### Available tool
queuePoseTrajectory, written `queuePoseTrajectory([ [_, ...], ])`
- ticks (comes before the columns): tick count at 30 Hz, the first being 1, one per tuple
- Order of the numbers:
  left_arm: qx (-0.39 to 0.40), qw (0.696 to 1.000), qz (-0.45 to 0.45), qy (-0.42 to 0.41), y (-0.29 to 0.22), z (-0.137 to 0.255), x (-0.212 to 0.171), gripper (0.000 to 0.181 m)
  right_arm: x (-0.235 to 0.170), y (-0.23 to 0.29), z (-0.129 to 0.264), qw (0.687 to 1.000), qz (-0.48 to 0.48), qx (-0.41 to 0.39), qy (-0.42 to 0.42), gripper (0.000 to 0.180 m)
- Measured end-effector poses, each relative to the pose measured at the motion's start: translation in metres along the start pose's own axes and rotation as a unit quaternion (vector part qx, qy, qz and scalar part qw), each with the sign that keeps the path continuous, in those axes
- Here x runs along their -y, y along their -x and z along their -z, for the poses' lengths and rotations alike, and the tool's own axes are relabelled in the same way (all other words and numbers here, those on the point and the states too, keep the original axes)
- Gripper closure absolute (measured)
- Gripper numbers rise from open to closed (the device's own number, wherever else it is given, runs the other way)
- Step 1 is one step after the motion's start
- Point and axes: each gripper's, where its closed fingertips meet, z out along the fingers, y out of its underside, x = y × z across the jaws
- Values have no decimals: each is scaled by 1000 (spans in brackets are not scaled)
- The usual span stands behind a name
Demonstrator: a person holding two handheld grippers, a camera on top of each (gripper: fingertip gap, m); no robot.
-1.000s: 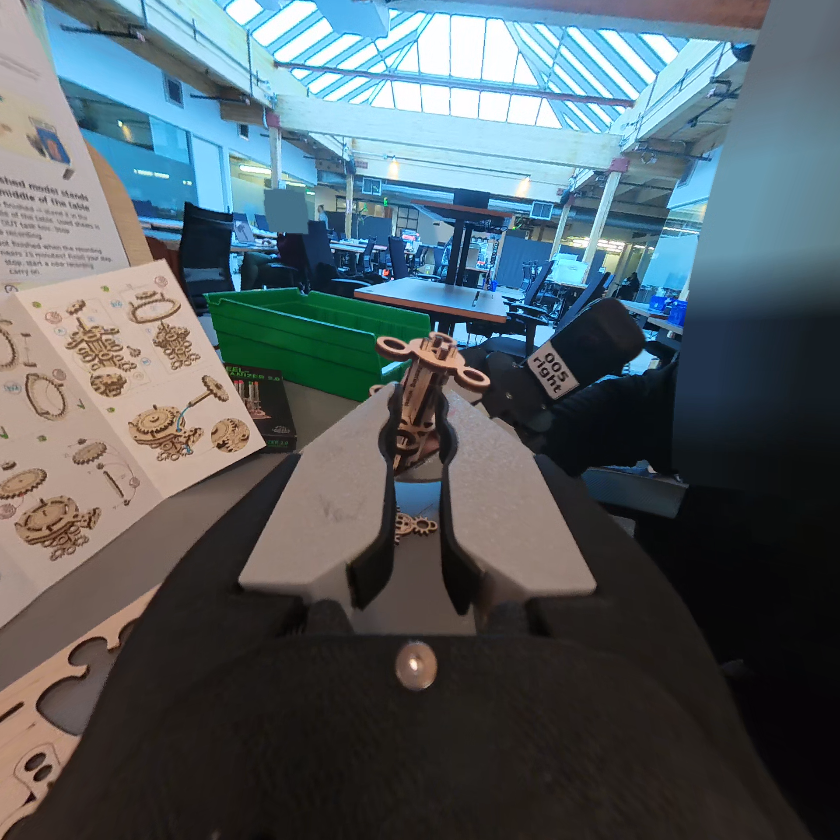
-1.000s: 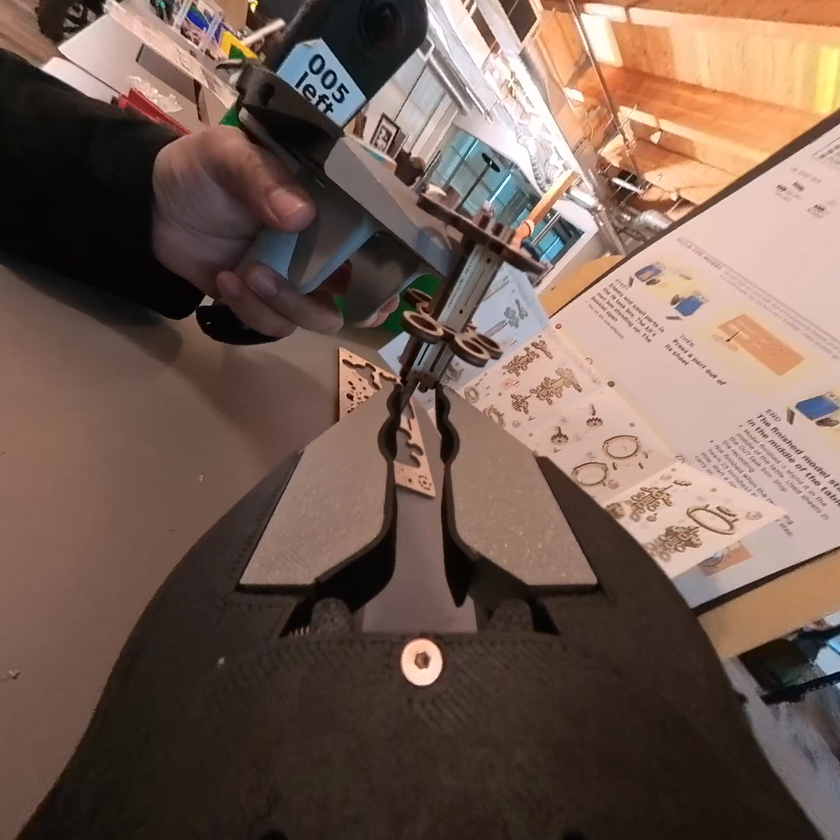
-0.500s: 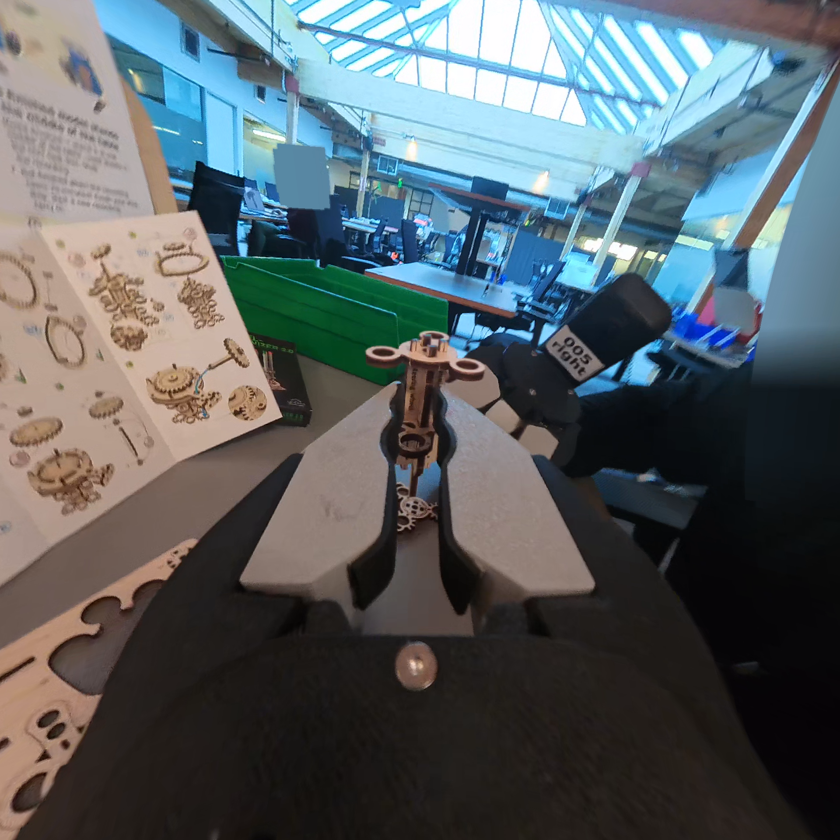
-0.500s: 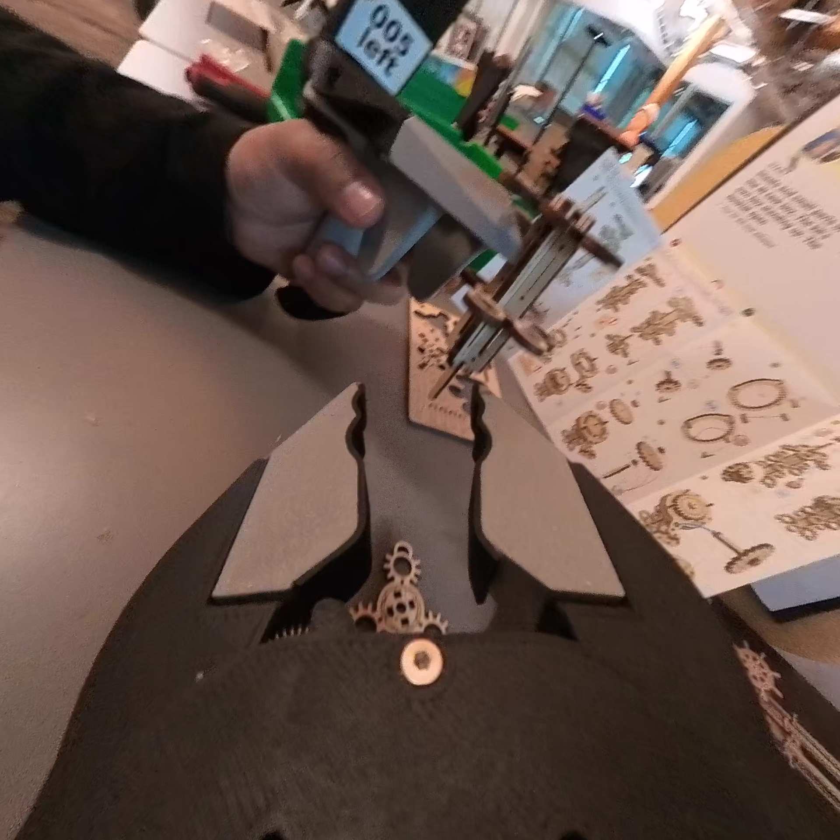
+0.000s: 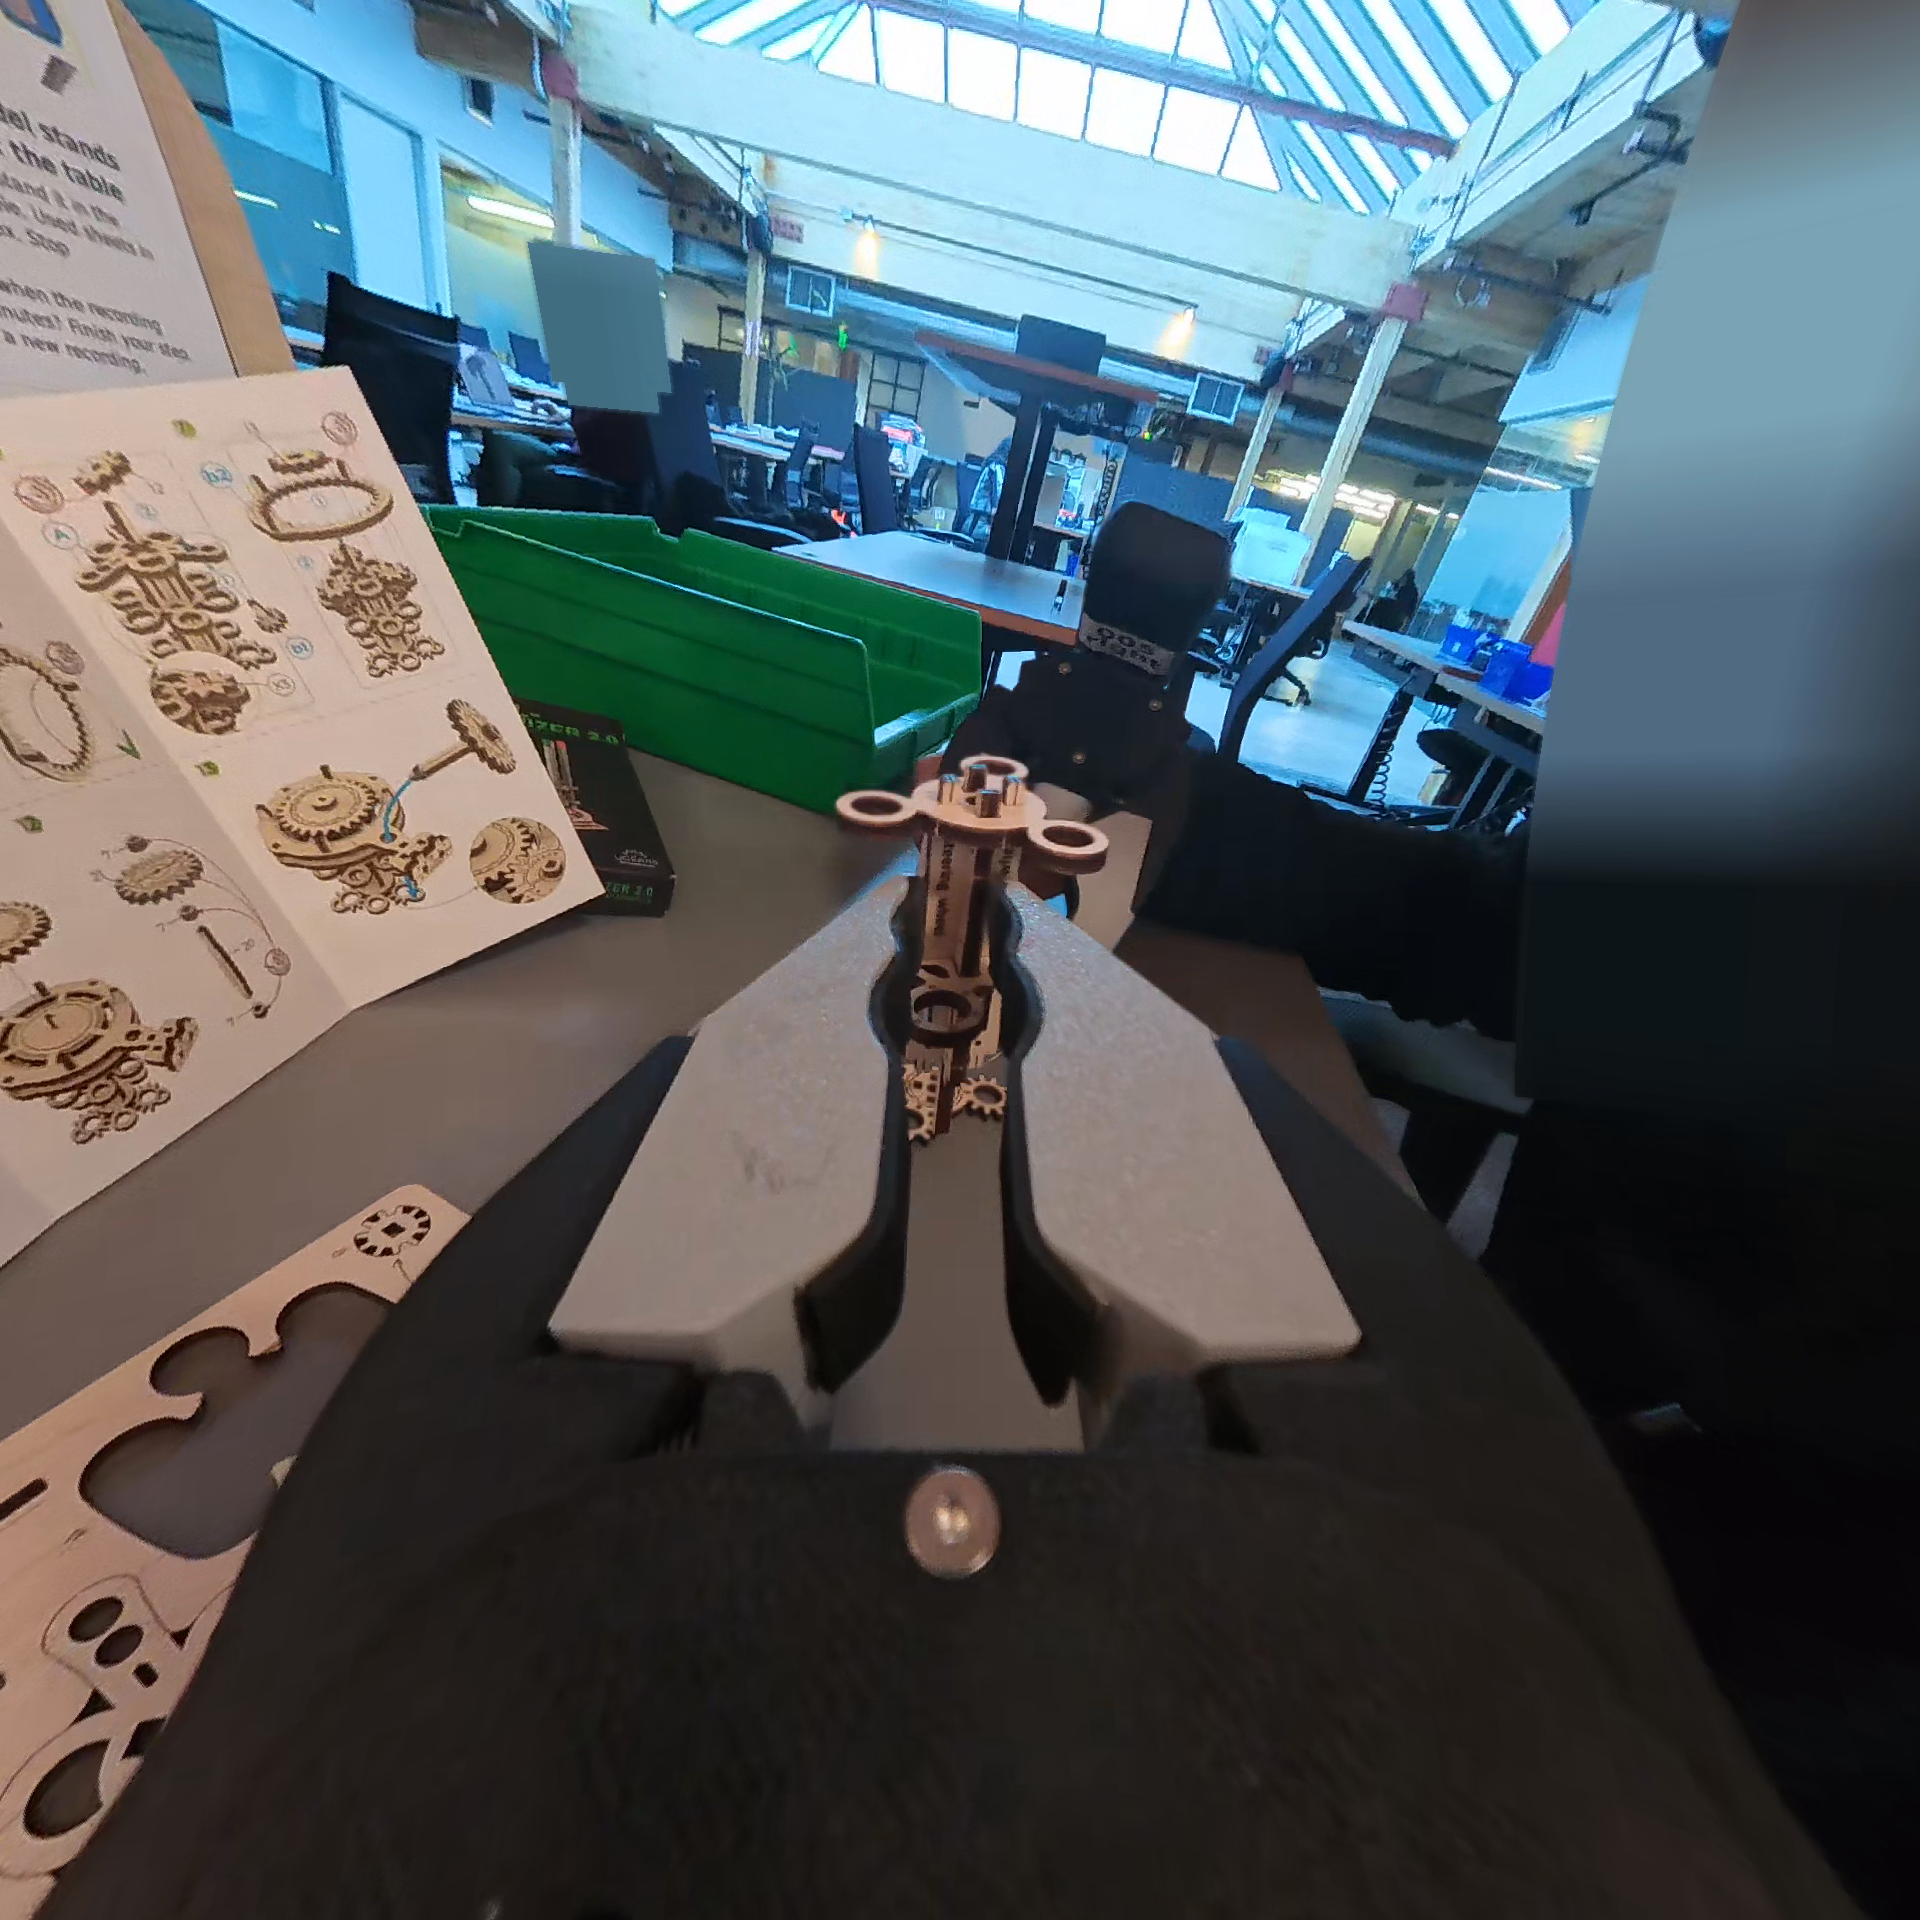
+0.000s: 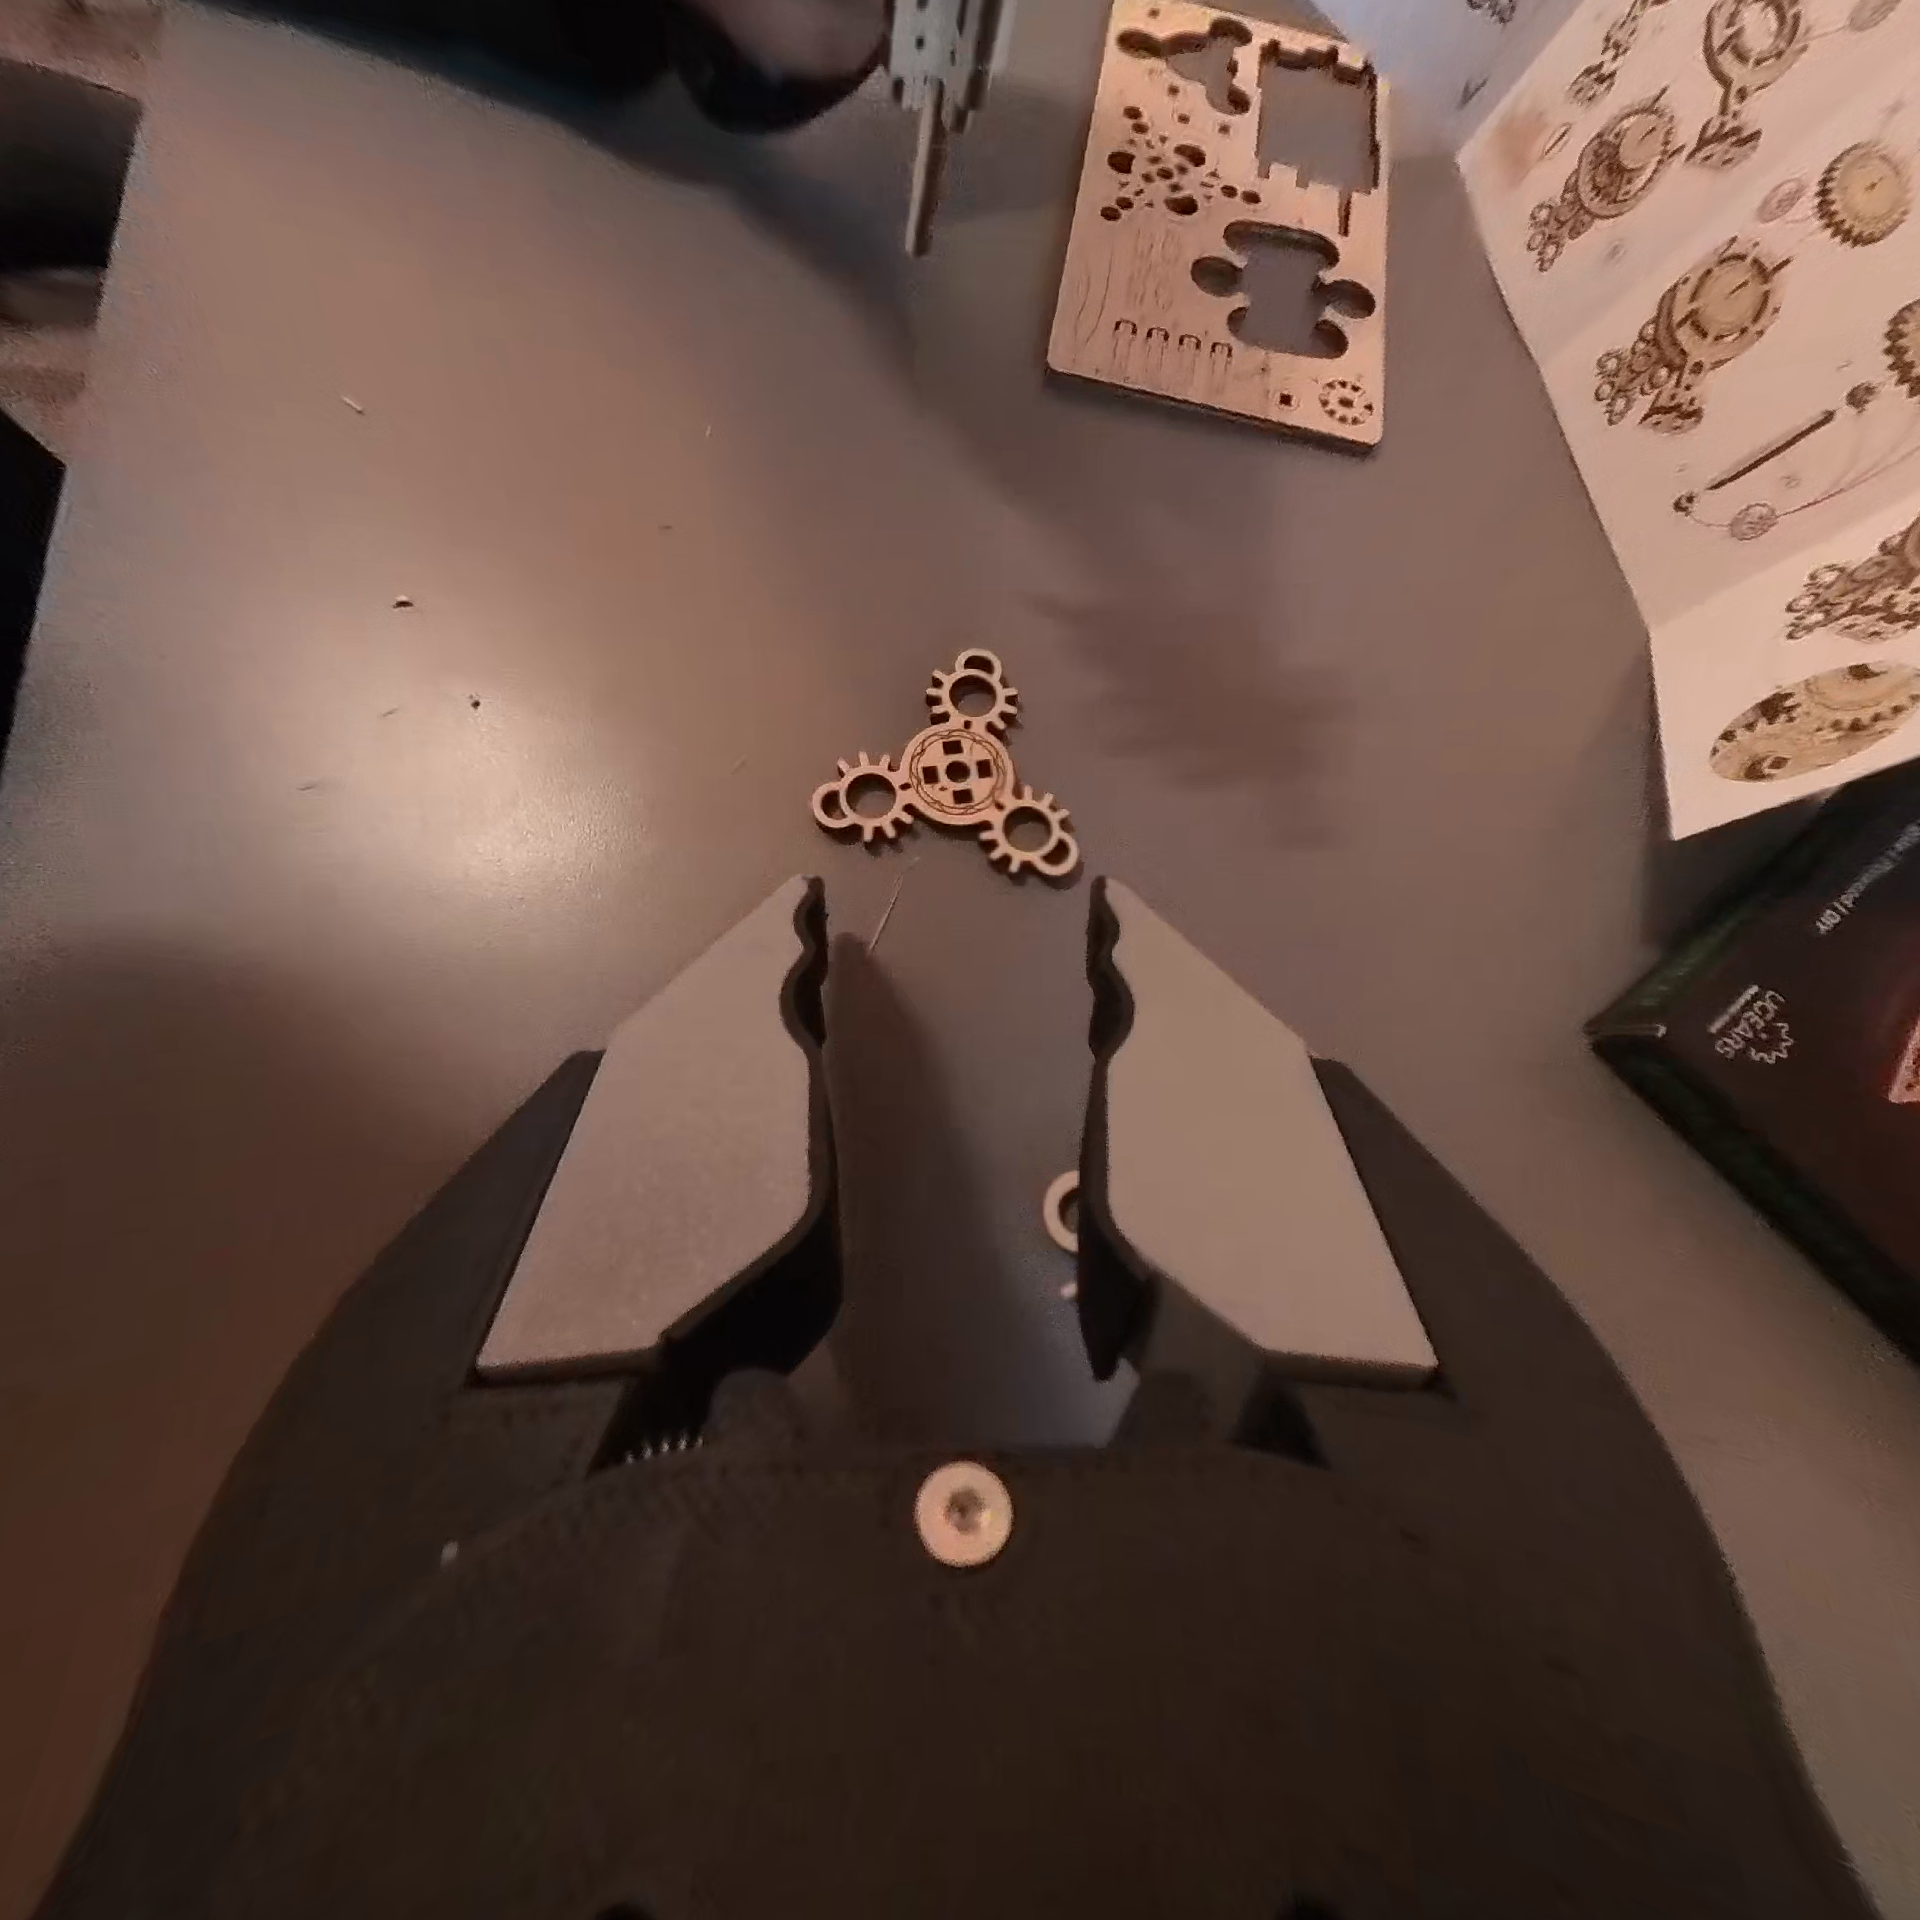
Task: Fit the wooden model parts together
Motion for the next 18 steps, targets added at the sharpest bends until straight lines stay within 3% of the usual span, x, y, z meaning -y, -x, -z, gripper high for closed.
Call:
queuePoseTrajectory([
  [10,-22,1000,4,14,-5,-4,-8,172,6,-16,0,1000,25,-17,-8,140],
  [18,-37,998,-11,45,-10,-9,-20,172,4,-8,-18,988,123,77,56,147],
])
